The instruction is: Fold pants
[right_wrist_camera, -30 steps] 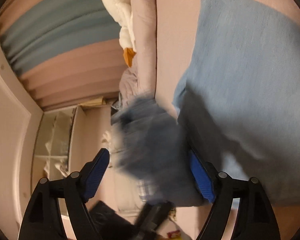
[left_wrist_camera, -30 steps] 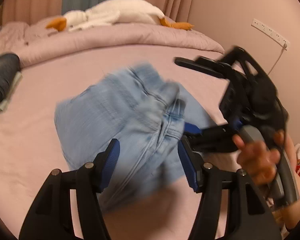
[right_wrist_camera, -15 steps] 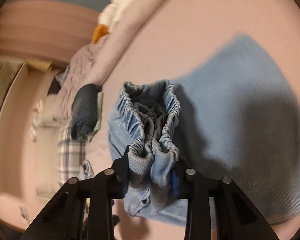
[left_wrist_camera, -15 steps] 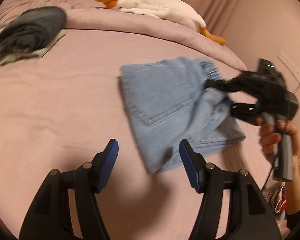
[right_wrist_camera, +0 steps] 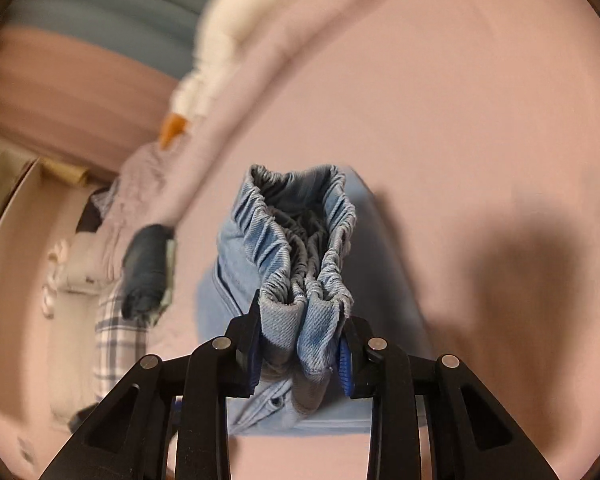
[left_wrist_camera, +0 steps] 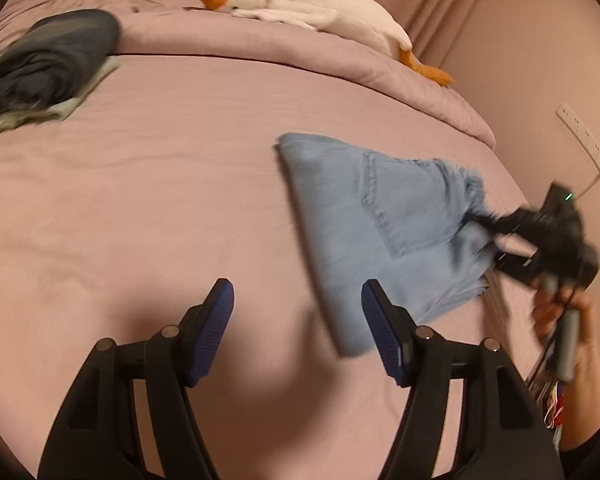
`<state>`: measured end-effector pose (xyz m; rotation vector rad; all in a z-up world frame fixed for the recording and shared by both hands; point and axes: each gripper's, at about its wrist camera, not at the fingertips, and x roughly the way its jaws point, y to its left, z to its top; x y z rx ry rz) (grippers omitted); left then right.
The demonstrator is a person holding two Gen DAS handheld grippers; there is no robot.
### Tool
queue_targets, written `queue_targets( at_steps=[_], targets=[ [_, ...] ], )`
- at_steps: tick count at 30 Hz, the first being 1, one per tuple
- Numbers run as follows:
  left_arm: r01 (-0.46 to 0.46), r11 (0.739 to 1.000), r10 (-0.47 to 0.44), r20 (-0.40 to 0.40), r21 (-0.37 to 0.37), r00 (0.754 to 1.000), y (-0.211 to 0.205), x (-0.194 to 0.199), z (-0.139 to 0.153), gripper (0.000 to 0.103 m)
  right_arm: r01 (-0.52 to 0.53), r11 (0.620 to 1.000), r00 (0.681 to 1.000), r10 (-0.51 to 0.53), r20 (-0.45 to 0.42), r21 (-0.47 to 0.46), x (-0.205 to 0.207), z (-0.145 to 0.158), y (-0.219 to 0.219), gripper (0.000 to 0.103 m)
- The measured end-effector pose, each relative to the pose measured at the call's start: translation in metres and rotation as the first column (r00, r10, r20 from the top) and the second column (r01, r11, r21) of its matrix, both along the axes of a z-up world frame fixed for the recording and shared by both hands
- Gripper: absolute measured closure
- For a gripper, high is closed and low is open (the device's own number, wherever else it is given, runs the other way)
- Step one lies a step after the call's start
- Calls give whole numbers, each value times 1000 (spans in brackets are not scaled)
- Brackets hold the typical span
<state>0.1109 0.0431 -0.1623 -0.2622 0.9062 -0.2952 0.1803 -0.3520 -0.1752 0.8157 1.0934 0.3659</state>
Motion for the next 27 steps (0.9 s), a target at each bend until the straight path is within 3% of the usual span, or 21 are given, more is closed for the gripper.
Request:
queue_targets(
  at_steps=[4,7,9,11,14,18,21,23,24,27],
  targets=[
    [55,998,-55,17,-1,998,-25,30,9,37,45,998,999,-45,0,42,-6,-16,-6,72],
    [67,996,-67,-8,-58,998,-38,54,8,37,26,999,1000,-26,-14,27,-9,-14,-7,70],
    [54,997,-55,-17,-61,998,-45,68,7,37,15,1000,1000,-15,-6,-20,-13,-5,-17,61],
    [54,998,-55,-13,-42,998,-53,75,6,37,22,991,999,-16,46,-136,-18,22,-21,51],
    [82,994,-82,4,70,997,-68,78,3,37,51,931,980,24,200,-362,-19,55,-10,51],
    [146,970,-132,-84,193,988,-87,90,-19,37,-105,873,911,276,306,-477,0,87,44,53],
    [178,963,-160,-101,201,982,-88,95,-26,33,-173,796,891,378,253,-580,24,75,83,54],
    [184,964,-164,-117,191,980,-86,99,-25,33,-202,747,900,397,182,-633,37,55,93,54],
    [190,962,-168,-123,195,978,-87,100,-25,32,-215,703,905,405,133,-678,44,40,98,54],
    [187,958,-164,-119,217,979,-87,97,-21,31,-222,665,899,423,116,-713,48,28,104,54]
  ],
)
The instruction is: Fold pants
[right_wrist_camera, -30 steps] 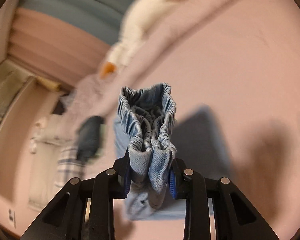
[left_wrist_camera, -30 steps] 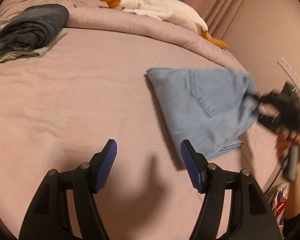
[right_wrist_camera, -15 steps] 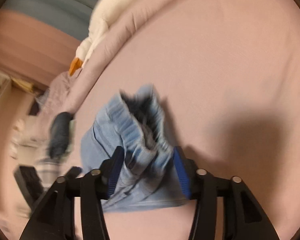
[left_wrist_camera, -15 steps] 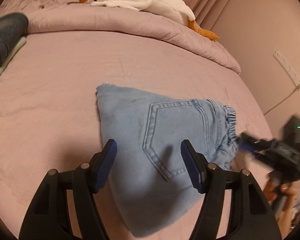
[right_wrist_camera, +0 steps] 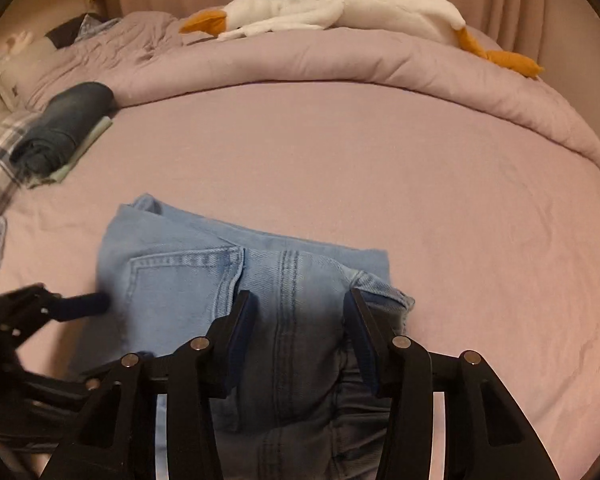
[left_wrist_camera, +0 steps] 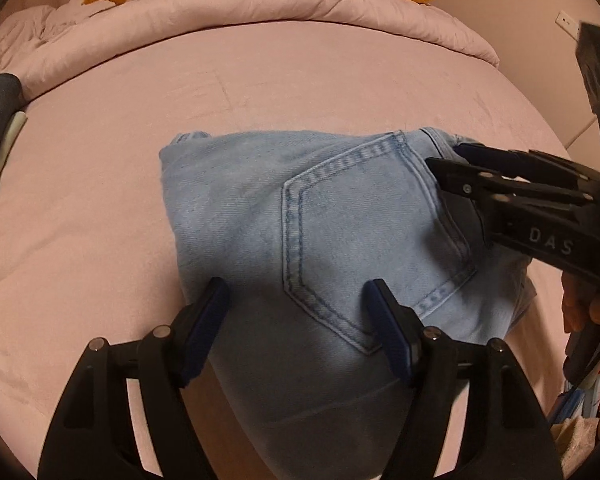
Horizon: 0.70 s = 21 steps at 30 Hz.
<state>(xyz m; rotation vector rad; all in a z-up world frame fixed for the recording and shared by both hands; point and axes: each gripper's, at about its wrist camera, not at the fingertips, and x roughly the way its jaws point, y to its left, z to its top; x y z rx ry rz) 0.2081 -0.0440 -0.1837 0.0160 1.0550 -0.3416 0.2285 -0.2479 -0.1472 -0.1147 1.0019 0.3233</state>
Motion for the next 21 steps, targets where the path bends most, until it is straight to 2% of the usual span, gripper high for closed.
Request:
queue_targets(
  at_steps=[4,6,9,11,13,15,18,21],
  targets=[
    [-11,1000,12,55,-19,998,5,-30,10,31,16,1000,999,-15,-34,17,4,15,1,54],
    [-8,999,10,82,-33,997,7,-47,12,31,6,998,1000,-6,0,56,-4,28,0,54],
    [-11,1000,13,68,-25,998,5,-60,-2,30,-120,987,992,114,57,110,-21,43,16,54],
    [-18,999,20,60,-31,998,6,-61,-8,30,-174,979,985,174,13,108,-18,30,33,54],
    [-30,998,32,38,-58,999,10,-58,-9,30,-168,985,982,171,-80,48,-6,3,46,54],
    [-29,998,30,28,-50,999,8,-54,-9,29,-174,985,977,175,-123,14,3,-19,53,55],
    [-36,998,37,25,-48,999,7,-52,-8,27,-182,983,977,176,-122,-38,5,-18,62,55],
    [-61,995,63,15,-78,998,12,-57,-6,26,-156,988,981,156,-119,7,0,-1,52,55]
  ],
)
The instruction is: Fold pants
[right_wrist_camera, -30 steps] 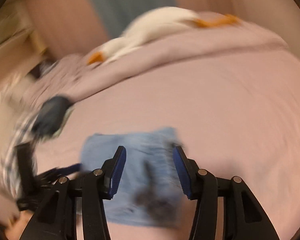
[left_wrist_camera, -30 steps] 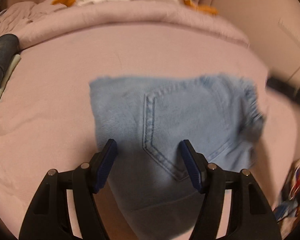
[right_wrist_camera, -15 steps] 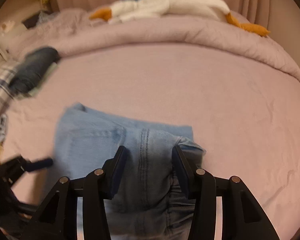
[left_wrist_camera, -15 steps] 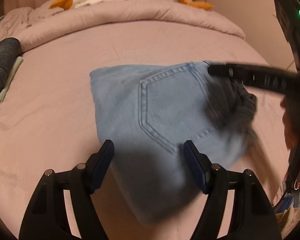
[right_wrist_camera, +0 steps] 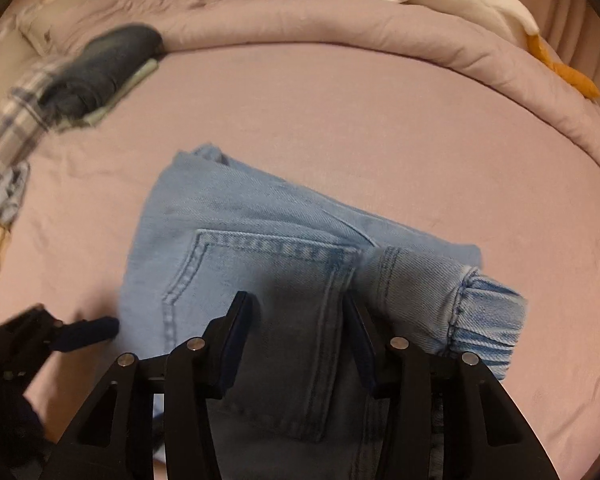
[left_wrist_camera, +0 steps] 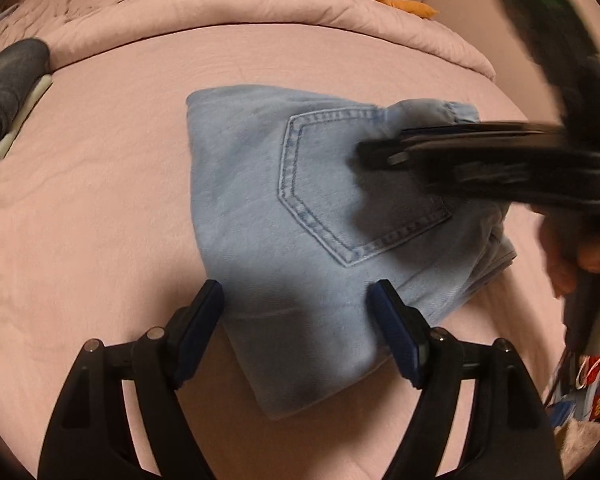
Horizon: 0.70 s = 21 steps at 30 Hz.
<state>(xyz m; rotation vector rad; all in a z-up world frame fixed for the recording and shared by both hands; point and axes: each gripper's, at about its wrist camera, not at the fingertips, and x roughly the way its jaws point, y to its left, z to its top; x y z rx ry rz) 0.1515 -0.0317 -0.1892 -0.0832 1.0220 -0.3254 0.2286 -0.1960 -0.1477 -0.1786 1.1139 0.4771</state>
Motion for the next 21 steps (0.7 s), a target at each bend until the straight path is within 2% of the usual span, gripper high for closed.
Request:
queue_targets(
  at_steps=[3,6,8,11,12,14,17,19,21],
  targets=[
    [-20,999,19,-26,-41,999,5,-3,-3,24,50,996,998,-53,46,80,-24,22,-26,55],
    [-41,997,37,-53,-72,998,6,0,-6,23,102,993,989,-109,103,64,-50,32,-52,55],
    [-43,997,40,-49,-59,998,2,1,-5,22,139,989,983,-143,113,46,-61,25,-67,55],
    [-44,998,42,-44,-37,998,-6,2,-5,19,165,986,984,-165,65,3,-60,0,-75,55],
    [-47,998,45,-41,-33,998,-8,3,-5,18,163,987,983,-163,89,15,-62,-7,-77,55],
    [-47,998,46,-40,-39,998,-8,5,-5,18,173,985,980,-174,95,28,-64,-8,-77,55],
    [-61,996,57,-55,-72,997,3,1,-1,18,194,980,979,-196,56,39,-63,2,-80,55],
    [-72,991,68,-43,-113,997,16,-8,4,18,232,961,971,-238,22,153,-72,15,-98,54],
    [-81,987,78,-28,-140,997,29,-19,7,18,277,923,958,-286,-7,266,-85,16,-117,46]
  ],
)
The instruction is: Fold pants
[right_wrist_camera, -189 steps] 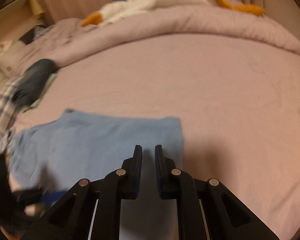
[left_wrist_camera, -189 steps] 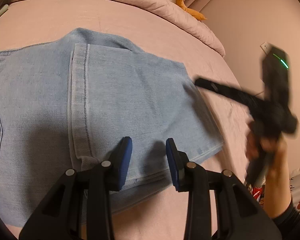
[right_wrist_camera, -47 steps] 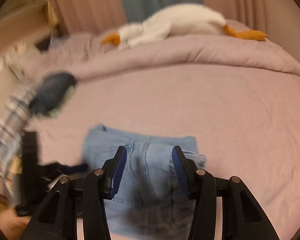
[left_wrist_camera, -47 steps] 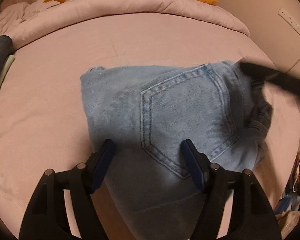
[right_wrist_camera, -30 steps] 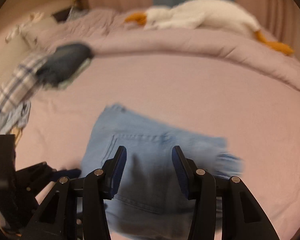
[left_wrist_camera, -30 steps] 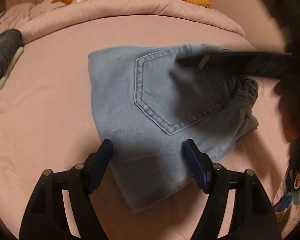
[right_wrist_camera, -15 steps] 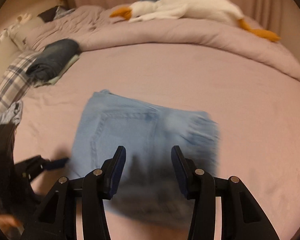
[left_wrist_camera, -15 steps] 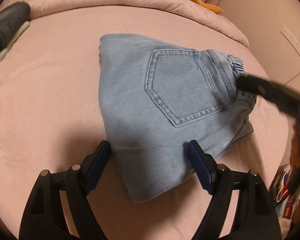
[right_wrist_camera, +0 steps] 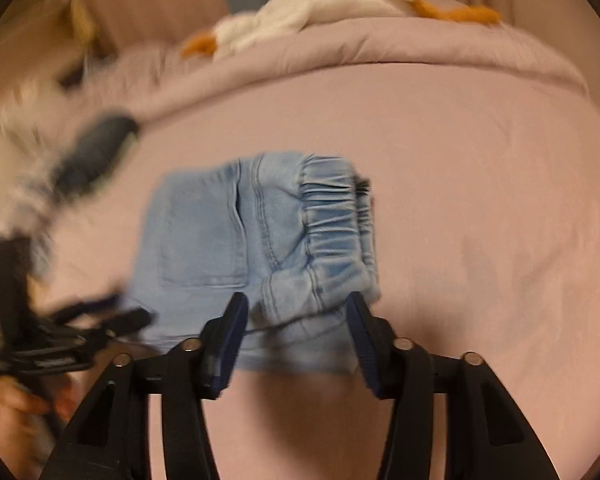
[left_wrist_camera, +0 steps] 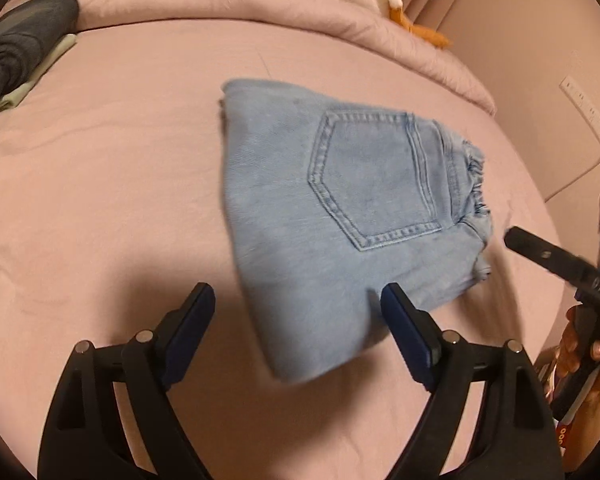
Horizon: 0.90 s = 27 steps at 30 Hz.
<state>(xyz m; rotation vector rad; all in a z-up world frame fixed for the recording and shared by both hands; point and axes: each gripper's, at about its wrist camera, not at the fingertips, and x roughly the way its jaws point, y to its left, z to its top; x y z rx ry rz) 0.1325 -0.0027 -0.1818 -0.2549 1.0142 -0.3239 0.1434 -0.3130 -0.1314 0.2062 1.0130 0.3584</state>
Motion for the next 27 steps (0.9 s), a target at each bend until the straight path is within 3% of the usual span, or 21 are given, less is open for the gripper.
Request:
queue_targets(
  at_steps=[2,4,6,9,11,14,20,23,27],
  targets=[
    [-17,998,17,-8,-58,1000,13,-7,-1,18,68,990,998,-66,-14,126,-10,-2,-24,41],
    [-44,991,41,-27,-127,999,24,-10,-4,18,118,955,993,-108,-51,273,-16,-12,-50,37],
    [-80,975,69,-61,-207,996,35,-10,-12,18,177,912,983,-145,-112,371,-16,-26,-67,33],
    [-122,946,96,-98,-299,991,41,-2,-18,18,241,864,966,-169,-196,443,-12,-46,-78,33],
    [-125,928,91,-112,-352,990,42,5,-17,18,264,846,958,-173,-229,464,-3,-54,-78,33],
    [-123,916,78,-132,-382,988,39,20,-17,18,252,851,957,-148,-250,461,9,-61,-71,33],
    [-94,916,45,-134,-390,990,35,37,-14,18,156,871,966,-36,-255,465,40,-64,-44,32],
    [-71,923,27,-121,-379,992,28,47,-14,18,106,889,969,9,-248,446,46,-63,-37,24],
    [-48,930,12,-102,-363,995,17,61,-15,17,57,910,975,38,-220,411,56,-62,-26,22]
  ],
)
